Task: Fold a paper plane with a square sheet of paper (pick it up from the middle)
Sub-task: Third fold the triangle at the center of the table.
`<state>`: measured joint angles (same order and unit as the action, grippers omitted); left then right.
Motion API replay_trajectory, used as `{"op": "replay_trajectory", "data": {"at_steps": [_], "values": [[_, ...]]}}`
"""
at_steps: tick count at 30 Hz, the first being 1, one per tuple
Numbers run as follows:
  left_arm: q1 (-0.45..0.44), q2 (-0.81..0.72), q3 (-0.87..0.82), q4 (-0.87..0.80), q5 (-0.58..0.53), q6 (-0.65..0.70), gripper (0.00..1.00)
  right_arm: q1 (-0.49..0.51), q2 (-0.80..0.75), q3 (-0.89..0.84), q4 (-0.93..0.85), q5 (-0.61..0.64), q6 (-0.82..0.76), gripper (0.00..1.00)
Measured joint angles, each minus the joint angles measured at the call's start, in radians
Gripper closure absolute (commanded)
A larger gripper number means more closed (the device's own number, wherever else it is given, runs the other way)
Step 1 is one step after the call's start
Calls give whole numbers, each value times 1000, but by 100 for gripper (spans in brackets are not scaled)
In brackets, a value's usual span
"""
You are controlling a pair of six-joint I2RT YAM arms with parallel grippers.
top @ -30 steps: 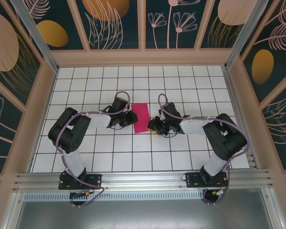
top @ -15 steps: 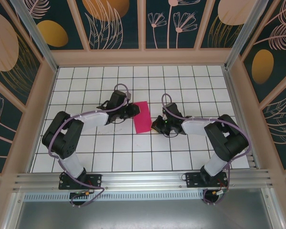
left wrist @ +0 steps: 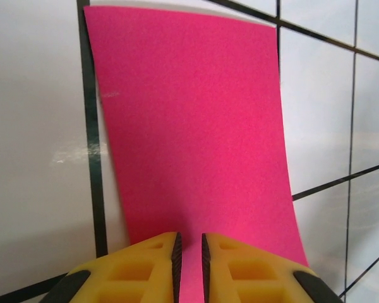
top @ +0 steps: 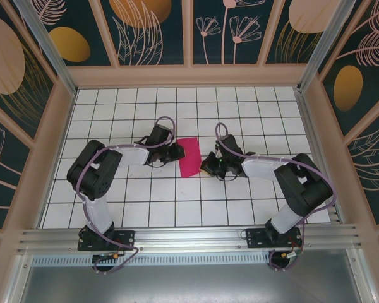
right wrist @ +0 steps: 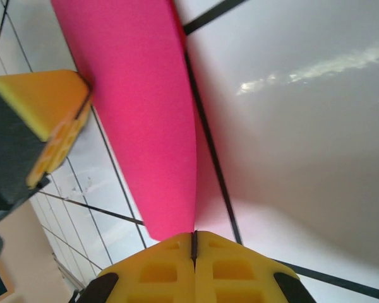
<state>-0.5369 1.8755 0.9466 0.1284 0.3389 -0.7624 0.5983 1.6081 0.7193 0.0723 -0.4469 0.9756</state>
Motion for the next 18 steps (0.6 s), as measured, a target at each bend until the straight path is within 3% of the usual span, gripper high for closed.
{"op": "replay_trajectory", "data": {"at_steps": [18], "values": [[1,37,61,-61,-7,55,83,12,143,161,64,-26,0,100]]}}
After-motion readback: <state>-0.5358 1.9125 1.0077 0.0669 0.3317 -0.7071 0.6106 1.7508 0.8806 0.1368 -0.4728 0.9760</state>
